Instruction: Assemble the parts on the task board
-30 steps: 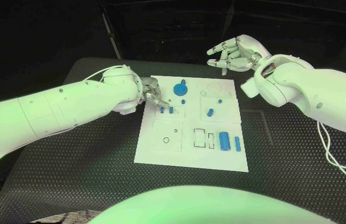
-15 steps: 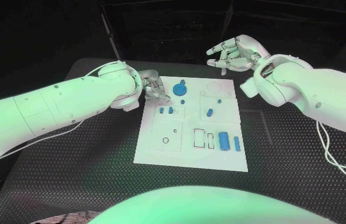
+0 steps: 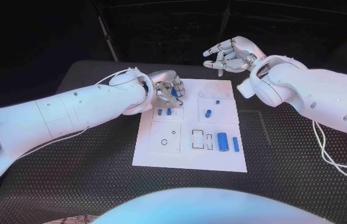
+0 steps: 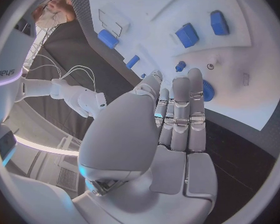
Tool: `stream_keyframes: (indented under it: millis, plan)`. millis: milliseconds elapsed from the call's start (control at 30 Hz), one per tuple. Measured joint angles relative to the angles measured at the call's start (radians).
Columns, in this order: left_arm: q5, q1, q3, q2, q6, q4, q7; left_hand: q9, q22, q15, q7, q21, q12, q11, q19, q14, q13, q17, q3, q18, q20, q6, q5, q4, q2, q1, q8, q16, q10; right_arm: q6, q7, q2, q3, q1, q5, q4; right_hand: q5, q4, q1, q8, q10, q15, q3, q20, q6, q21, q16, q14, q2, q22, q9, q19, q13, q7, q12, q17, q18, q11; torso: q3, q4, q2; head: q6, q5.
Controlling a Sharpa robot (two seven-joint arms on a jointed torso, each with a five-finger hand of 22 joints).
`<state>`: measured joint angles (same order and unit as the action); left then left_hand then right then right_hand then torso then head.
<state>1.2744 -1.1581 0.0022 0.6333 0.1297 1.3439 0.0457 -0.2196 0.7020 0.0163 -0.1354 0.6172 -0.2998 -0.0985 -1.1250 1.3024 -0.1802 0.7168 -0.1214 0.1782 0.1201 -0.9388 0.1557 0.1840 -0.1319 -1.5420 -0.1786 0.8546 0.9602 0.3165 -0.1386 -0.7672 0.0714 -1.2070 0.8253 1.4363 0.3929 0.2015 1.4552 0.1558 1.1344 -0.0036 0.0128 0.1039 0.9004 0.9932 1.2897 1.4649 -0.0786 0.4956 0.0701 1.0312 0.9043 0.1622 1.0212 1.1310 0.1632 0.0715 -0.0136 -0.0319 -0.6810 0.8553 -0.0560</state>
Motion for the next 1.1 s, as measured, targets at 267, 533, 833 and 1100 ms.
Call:
stream_keyframes:
  millis: [267,533,833,1100]
  plan:
    - [0.147,0.0,-0.018,-0.05,0.004,-0.061,-0.055,0.051,0.184,-0.009,0.011,0.214,0.059,0.003,-0.157,0.157,0.07,0.351,0.019,-0.019,-0.01,-0.03,0.0,-0.019,-0.005,0.005,0.047,0.356,0.027,0.0,0.0,0.003,0.0,0.0,0.0,0.0,0.0,0.0,0.0,0.0,0.0,0.0,0.0,0.0,0.0,0.0,0.0,0.0,0.0,0.0,0.0,0.0,0.0,0.0,0.0,0.0,0.0,0.0,-0.0008,0.0,0.0,-0.002,0.004]
    - [0.245,0.0,-0.023,-0.088,-0.018,-0.106,-0.055,0.069,0.293,-0.009,0.013,0.333,0.072,0.006,-0.212,0.16,0.095,0.411,0.024,-0.039,-0.014,-0.047,0.0,-0.024,0.001,0.011,0.061,0.423,0.032,0.0,0.0,0.004,0.0,0.0,0.0,0.0,0.0,0.0,0.0,0.0,0.0,0.0,0.0,0.0,0.0,0.0,0.0,0.0,0.0,0.0,0.0,0.0,0.0,0.0,0.0,0.0,0.0,0.0,-0.0008,-0.0001,0.0,-0.001,0.007]
    - [0.296,0.0,-0.023,-0.118,-0.049,-0.146,-0.04,0.078,0.328,-0.013,0.016,0.365,0.072,0.012,-0.227,0.163,0.104,0.385,0.013,-0.039,-0.018,-0.073,0.0,-0.035,0.014,0.007,0.061,0.416,0.069,0.0,-0.001,0.006,0.0,0.0,0.0,0.0,0.0,0.0,0.0,0.0,0.0,0.0,0.0,0.0,0.0,0.0,0.0,0.0,0.0,0.0,0.0,0.0,0.0,0.0,0.0,0.0,0.0,0.0,-0.0004,-0.0012,0.0,0.0,0.007]
    - [0.314,0.0,-0.023,-0.138,-0.074,-0.166,-0.031,0.083,0.352,-0.013,0.015,0.387,0.072,0.015,-0.232,0.163,0.11,0.384,-0.009,-0.039,-0.02,-0.095,0.0,-0.035,0.023,-0.001,0.066,0.416,0.094,0.0,-0.001,0.008,0.0,0.0,0.0,-0.001,0.0,0.0,0.0,0.0,0.0,0.0,0.0,0.0,0.0,0.0,0.0,0.0,0.0,0.0,0.0,0.0,0.0,0.0,0.0,0.0,0.0,0.0,-0.0002,-0.0012,0.001,0.001,0.008]
